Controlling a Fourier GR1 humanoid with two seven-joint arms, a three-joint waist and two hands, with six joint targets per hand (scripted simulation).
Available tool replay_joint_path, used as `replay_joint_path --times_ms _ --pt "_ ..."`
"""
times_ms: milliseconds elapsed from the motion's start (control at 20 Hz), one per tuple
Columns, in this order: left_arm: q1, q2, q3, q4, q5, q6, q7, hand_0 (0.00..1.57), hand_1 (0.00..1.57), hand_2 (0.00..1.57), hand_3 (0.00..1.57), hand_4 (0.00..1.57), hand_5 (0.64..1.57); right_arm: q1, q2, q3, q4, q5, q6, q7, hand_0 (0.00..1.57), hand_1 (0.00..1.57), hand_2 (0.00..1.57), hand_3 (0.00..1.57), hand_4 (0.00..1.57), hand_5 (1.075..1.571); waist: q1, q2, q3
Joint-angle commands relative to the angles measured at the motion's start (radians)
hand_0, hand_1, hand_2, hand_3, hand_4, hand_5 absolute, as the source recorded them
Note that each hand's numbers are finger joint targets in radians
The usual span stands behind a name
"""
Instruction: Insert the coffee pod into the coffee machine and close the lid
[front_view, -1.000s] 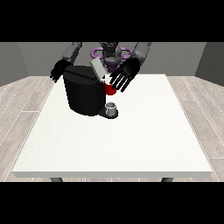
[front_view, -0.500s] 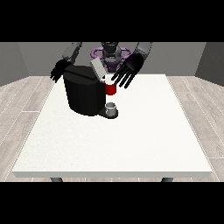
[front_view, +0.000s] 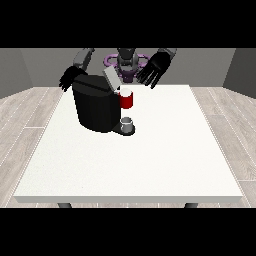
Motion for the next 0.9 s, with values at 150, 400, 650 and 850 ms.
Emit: replay_joint_path --times_ms 150,400,650,850 --pt "0.107 -0.122 0.173 -0.028 0.219 0.008 -0.035 0.0 0.0 0.0 0.0 0.08 1.571 0.093 0.009 -0.023 0.03 -0.011 -0.012 -0.015 0.0 0.0 0.0 0.0 0.39 1.571 0.098 -0.137 -0.0015" --pt "0.253 -0.224 0.251 -0.033 0.343 0.0 -0.059 0.0 0.0 0.0 0.0 0.0 1.571 0.158 -0.003 -0.049 0.024 -0.034 -0.008 0.012 0.0 0.0 0.0 0.0 0.4 1.571 0.148 -0.256 -0.0011" --pt "0.382 -0.283 0.255 -0.079 0.391 0.004 -0.075 0.0 0.0 0.0 0.0 0.19 1.571 0.196 -0.034 -0.034 -0.005 -0.016 0.014 0.012 0.0 0.0 0.0 0.0 0.49 1.571 0.192 -0.325 -0.0005" --pt "0.444 -0.291 0.299 -0.076 0.442 0.011 -0.043 0.0 0.0 0.0 0.0 0.09 1.571 0.19 -0.069 0.019 -0.09 -0.012 0.089 0.066 0.0 0.0 0.0 0.0 0.39 1.571 0.183 -0.378 -0.0009"
